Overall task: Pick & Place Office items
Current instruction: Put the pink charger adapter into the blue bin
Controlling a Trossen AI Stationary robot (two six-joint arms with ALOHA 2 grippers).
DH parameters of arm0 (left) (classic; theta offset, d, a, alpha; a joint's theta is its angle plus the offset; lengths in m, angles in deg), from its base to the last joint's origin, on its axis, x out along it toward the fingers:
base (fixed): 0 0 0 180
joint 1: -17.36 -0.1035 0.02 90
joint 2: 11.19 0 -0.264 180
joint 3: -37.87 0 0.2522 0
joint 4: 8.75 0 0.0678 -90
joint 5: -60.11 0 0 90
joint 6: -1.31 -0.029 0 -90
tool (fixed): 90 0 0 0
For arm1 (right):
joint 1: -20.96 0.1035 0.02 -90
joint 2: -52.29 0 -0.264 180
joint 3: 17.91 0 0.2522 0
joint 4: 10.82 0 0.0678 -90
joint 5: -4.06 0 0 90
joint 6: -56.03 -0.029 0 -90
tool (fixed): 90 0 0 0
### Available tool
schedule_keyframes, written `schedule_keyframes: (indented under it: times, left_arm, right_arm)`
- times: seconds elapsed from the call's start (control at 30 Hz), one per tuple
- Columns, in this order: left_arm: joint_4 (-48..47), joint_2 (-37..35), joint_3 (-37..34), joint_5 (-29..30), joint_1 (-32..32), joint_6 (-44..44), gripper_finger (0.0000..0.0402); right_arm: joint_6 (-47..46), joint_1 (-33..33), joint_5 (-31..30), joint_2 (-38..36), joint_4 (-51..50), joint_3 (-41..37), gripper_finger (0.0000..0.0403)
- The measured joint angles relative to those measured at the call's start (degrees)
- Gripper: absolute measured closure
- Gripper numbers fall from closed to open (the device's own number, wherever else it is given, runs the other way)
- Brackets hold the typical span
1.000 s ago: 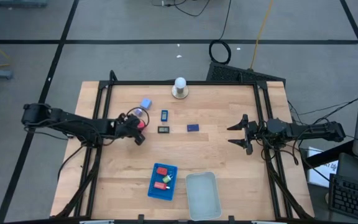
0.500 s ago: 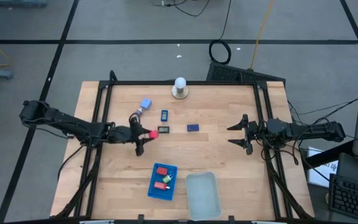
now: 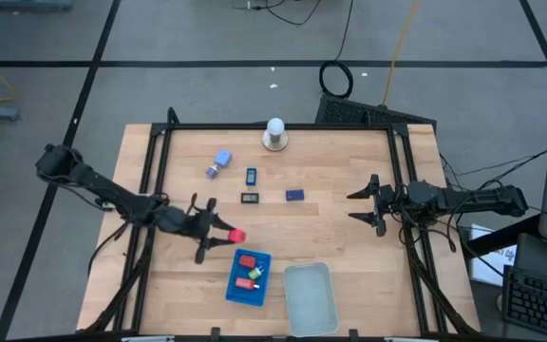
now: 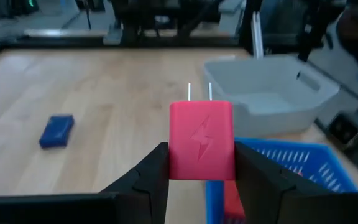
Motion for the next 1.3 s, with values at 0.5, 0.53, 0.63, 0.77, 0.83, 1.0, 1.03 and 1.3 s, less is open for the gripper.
schedule_keyframes:
  times: [0.5, 0.53, 0.63, 0.77, 0.83, 1.0, 1.03, 1.3]
  left_arm:
    - [-22.93, 13.01, 21.79, 3.78, 10.59, 3.10, 0.0251]
    - [-24.24, 14.61, 23.12, 3.56, 11.00, 3.11, 0.0251]
    - [-23.75, 19.20, 26.74, 1.62, 12.15, 3.39, 0.0251]
    - [-24.39, 24.36, 29.50, -1.01, 13.04, 7.54, 0.0251]
    - [-24.32, 26.14, 30.15, -1.34, 13.35, 9.23, 0.0251]
    - [-24.28, 30.35, 30.27, -3.36, 13.77, 13.63, 0.0250]
    - [-24.27, 31.08, 30.27, -4.07, 13.77, 14.26, 0.0250]
    - [-23.92, 34.48, 30.27, -5.97, 14.19, 16.97, 0.0250]
  right_arm:
    - [-0.25, 0.00, 0.00, 0.02, 0.28, 0.00, 0.0140]
    - [-0.24, 0.00, 0.01, 0.02, 0.47, 0.00, 0.0140]
    - [-0.24, 0.00, 0.02, 0.02, 0.63, 0.00, 0.0140]
    - [-0.24, 0.00, 0.12, 0.02, 0.93, 0.00, 0.0140]
    - [-0.22, 0.00, 0.15, 0.00, 1.14, 0.00, 0.0140]
    - [-0.22, 0.00, 0.17, 0.00, 1.46, 0.00, 0.0140]
    - [-0.22, 0.00, 0.18, 0.02, 1.64, 0.00, 0.0140]
    - [0.27, 0.00, 0.20, 0.00, 3.06, 0.00, 0.0140]
